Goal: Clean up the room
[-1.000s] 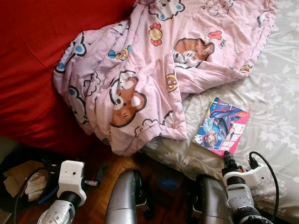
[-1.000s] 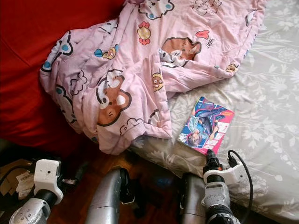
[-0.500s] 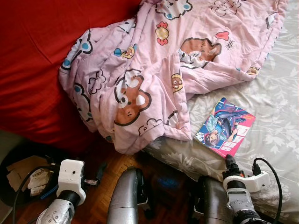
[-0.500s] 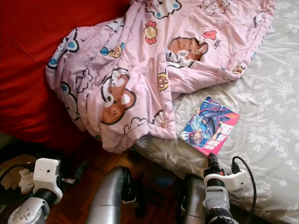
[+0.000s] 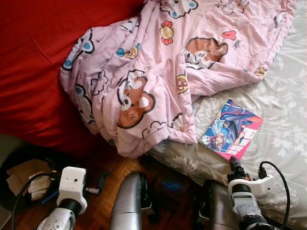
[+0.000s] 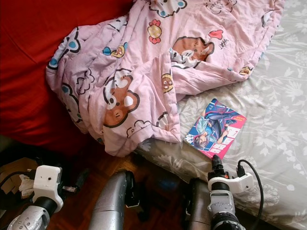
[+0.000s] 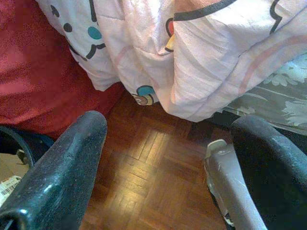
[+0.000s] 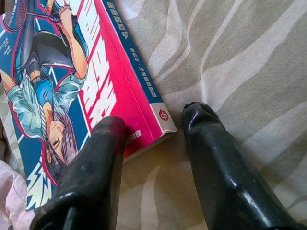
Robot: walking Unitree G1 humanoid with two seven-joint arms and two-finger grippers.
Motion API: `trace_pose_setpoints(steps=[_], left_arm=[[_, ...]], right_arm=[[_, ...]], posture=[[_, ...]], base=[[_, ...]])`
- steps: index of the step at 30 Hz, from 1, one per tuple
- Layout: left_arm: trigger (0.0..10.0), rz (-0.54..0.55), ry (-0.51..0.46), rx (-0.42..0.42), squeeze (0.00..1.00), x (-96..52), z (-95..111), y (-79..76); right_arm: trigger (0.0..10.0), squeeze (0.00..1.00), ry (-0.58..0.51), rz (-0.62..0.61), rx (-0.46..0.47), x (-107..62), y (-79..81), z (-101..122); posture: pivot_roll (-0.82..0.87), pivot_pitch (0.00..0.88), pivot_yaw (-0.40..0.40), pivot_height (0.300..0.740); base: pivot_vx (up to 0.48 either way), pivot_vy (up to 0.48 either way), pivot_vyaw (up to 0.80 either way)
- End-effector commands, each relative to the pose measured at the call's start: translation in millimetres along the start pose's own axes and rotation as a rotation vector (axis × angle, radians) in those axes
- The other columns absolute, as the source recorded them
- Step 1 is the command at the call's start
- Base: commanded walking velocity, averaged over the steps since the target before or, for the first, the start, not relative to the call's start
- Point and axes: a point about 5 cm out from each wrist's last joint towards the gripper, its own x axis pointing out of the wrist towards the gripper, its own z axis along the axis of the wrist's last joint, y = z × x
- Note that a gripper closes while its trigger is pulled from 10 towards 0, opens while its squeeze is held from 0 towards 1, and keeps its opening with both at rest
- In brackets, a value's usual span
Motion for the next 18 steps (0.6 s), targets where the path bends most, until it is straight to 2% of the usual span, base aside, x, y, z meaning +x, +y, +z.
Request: trace_pose_setpoints(steps=[1,2,3,18], left_arm=[[10.0,0.003,0.059,0.012,0.0,-7.2,-9.9,1.0],[10.0,0.003,0.059,0.012,0.0,-7.2,-9.9,1.0],[10.0,0.004,0.062,0.013,0.0,-7.6,-10.3,1.0],[10.0,0.003,0.067,0.007,0.0,-7.6,-11.8,-1.3]], right_arm=[[9.0,0.0,0.045,-0.028,0.023,-6.7,-7.8,-12.7],[9.0,0.0,0.045,-0.028,0.023,-6.7,-7.8,-12.7],[0.0,0.0,0.048,-0.022,0.023,-6.6,-7.1,-13.4],[0.0,0.0,0.056,-0.036,0.007,-11.2,-14.6,-11.6]], posture=[[0.18,0.459,0.131,0.626],[0.18,0.459,0.131,0.626],[0.18,0.459,0.131,0.626],[0.17,0.457,0.12,0.626]], base=[[0.0,0.0,0.0],[0.0,0.0,0.0],[0.0,0.0,0.0],[0.0,0.0,0.0]])
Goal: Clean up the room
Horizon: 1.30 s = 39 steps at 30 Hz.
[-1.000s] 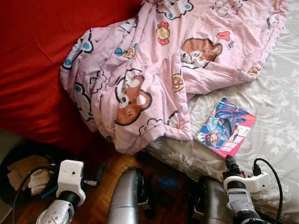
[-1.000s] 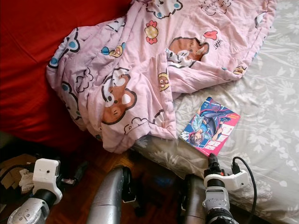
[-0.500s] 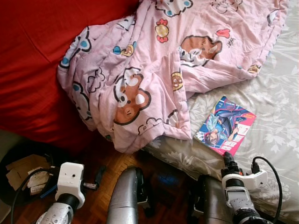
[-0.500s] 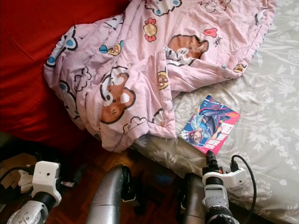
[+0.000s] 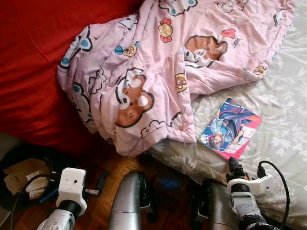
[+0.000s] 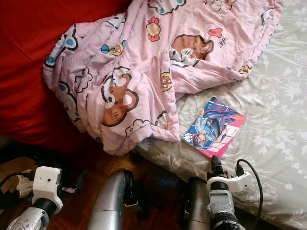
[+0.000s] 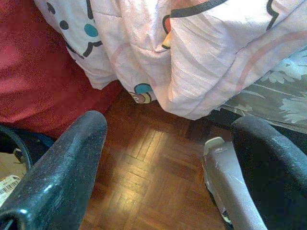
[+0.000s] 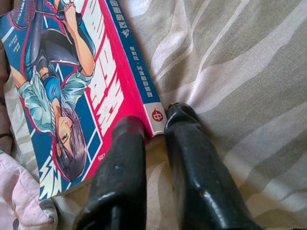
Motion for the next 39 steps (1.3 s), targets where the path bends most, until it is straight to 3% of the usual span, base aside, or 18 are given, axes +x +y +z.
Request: trace_pose_setpoints(steps=[1,12,20,24,31,33,39], left_arm=[[10.0,0.004,0.064,0.001,0.0,-5.1,-11.7,-0.8],[10.0,0.01,0.051,0.006,0.0,11.2,-12.3,-0.1],[10.0,0.018,0.036,0.005,0.0,35.5,-14.6,-1.3],[10.0,0.02,0.024,0.004,0.0,52.6,-14.4,-2.5],[10.0,0.019,0.009,0.001,0.0,69.5,-14.6,-5.4],[10.0,0.024,0.005,0.001,0.0,76.5,-15.9,-4.9],[10.0,0.026,0.004,-0.001,0.0,84.2,-17.8,-6.3]], right_arm=[[0.0,0.0,0.047,-0.062,0.01,-10.0,-13.5,-11.0],[0.0,0.0,0.022,-0.097,-0.023,-11.0,-16.6,-7.6],[0.0,0.0,-0.028,-0.144,-0.15,-11.7,-18.0,-0.9],[0.0,0.0,-0.039,-0.094,-0.235,-11.9,-13.9,0.4],[0.0,0.0,-0.084,-0.078,-0.308,-14.7,-12.6,4.1],[0.0,0.0,-0.12,-0.075,-0.38,-14.6,-8.4,7.8],[0.0,0.0,-0.163,-0.087,-0.395,-12.4,-3.9,12.1]], posture=[[0.17,0.455,0.12,0.626],[0.15,0.409,0.106,0.626],[0.1,0.317,0.08,0.626],[0.06,0.255,0.069,0.626],[0.03,0.193,0.059,0.626],[0.01,0.162,0.051,0.626],[-0.01,0.134,0.042,0.626]], base=[[0.0,0.0,0.0],[0.0,0.0,0.0],[0.0,0.0,0.0],[0.0,0.0,0.0],[0.0,0.0,0.0],[0.0,0.0,0.0],[0.0,0.0,0.0]])
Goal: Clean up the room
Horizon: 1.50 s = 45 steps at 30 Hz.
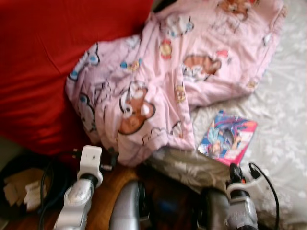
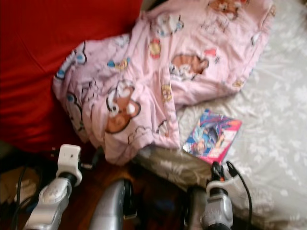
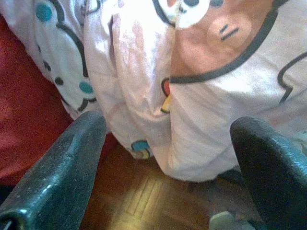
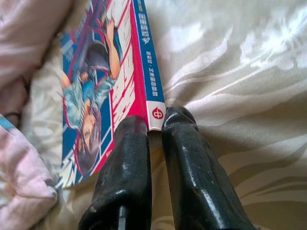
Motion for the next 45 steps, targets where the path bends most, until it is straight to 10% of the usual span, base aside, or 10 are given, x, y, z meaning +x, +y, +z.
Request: trace_pose_setpoints(steps=[1,8,12,22,34,40,42,43,45], left_arm=[[10.0,0.018,0.039,0.007,0.0,-2.8,-11.7,3.1],[10.0,0.012,0.024,0.018,0.0,2.4,-11.9,1.6],[10.0,0.002,0.018,0.027,0.0,4.4,-14.4,0.1],[10.0,-0.009,0.011,0.041,0.0,3.8,-16.7,-3.0],[10.0,-0.01,0.031,0.039,0.0,5.6,-25.1,-7.9],[10.0,0.011,0.076,0.036,0.0,6.2,-33.7,-4.1],[10.0,0.014,0.106,0.033,0.0,6.1,-38.6,-3.8],[10.0,0.019,0.134,0.025,0.0,5.6,-43.1,-3.6],[10.0,0.037,0.183,-0.015,0.0,3.5,-51.6,-2.4]], right_arm=[[0.0,0.0,-0.103,-0.047,0.02,0.8,-4.5,15.1],[0.0,0.0,-0.2,-0.209,0.088,-7.5,-18.7,20.8],[0.0,0.0,-0.167,-0.515,0.264,-26.3,-56.8,8.2],[0.0,0.0,-0.075,-0.549,0.264,-36.3,-62.0,-10.1],[0.0,0.0,-0.102,-0.082,-0.37,-4.6,2.1,12.2],[0.0,0.0,-0.1,0.108,-0.486,7.1,31.5,18.7],[7.8,0.0,-0.089,0.143,-0.52,9.7,38.0,18.5],[10.0,0.0,-0.074,0.161,-0.542,11.4,41.6,17.5],[10.0,0.0,-0.051,0.202,-0.582,12.5,47.4,14.3]], posture=[[-0.01,0.127,0.038,0.626],[-0.01,0.112,0.039,0.626],[-0.02,0.11,0.041,0.626],[-0.01,0.12,0.036,0.626],[-0.03,0.107,0.028,0.626],[-0.05,0.093,0.02,0.626],[-0.05,0.084,0.017,0.626],[-0.06,0.081,0.016,0.626],[-0.06,0.076,0.014,0.626]], base=[[0.0,0.0,0.0],[0.0,0.0,0.0],[0.0,0.0,0.0],[0.0,0.0,0.0],[0.0,0.0,0.0],[0.0,0.0,0.0],[0.0,0.0,0.0],[0.0,0.0,0.0],[0.0,0.0,0.0]])
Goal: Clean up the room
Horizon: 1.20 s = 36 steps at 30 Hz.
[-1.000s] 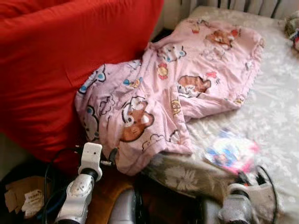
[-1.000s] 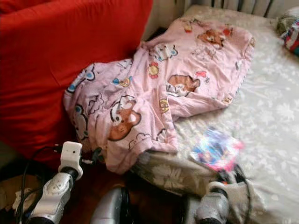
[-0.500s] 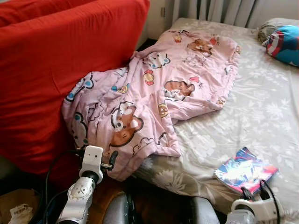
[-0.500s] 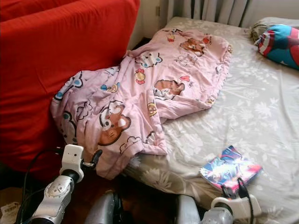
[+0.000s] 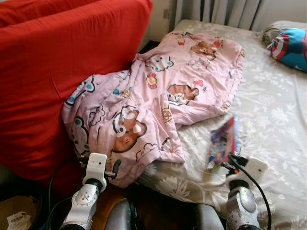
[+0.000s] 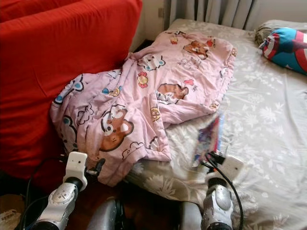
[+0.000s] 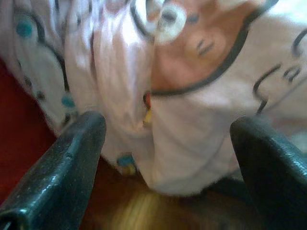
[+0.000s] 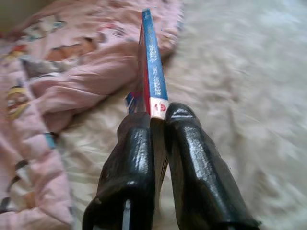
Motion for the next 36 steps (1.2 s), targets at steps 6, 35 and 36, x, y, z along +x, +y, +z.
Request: trace_pose_setpoints(steps=[6,35,36], left_arm=[[10.0,0.112,0.21,-0.139,0.0,-9.5,-36.1,15.7],[10.0,0.177,0.513,-0.205,0.0,-35.8,-83.8,16.0],[10.0,0.187,0.514,-0.214,0.0,-36.5,-84.5,16.0]], right_arm=[[10.0,0.0,-0.005,0.088,-0.102,9.9,13.1,11.0],[10.0,0.0,0.029,0.225,-0.147,21.3,40.5,17.2],[10.0,0.0,0.029,0.226,-0.148,21.7,40.8,17.5]], posture=[[-0.06,0.049,0.017,0.626],[-0.09,0.011,0.019,0.74],[-0.09,0.011,0.017,0.74]], base=[[0.0,0.0,0.0],[0.0,0.0,0.0],[0.0,0.0,0.0]])
